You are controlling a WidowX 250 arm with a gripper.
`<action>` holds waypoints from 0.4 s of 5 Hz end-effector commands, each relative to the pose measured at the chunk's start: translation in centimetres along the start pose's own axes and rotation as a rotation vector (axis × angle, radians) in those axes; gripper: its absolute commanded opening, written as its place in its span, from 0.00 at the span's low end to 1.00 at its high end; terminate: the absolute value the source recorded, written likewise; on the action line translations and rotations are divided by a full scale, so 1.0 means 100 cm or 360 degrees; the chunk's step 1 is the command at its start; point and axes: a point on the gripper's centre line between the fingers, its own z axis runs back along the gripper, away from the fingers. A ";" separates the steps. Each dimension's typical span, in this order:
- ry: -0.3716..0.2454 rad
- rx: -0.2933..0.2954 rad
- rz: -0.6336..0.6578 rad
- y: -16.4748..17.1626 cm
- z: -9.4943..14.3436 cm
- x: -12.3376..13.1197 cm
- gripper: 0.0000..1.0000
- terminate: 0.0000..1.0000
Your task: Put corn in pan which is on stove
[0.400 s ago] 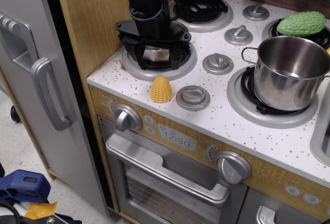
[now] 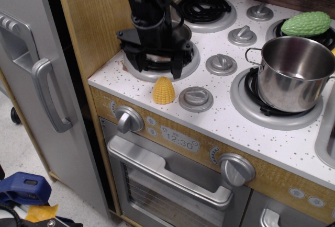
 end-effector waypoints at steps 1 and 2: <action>-0.0088 -0.0046 0.0023 0.004 -0.005 0.006 1.00 0.00; -0.0104 -0.0095 0.0033 0.004 -0.016 0.002 1.00 0.00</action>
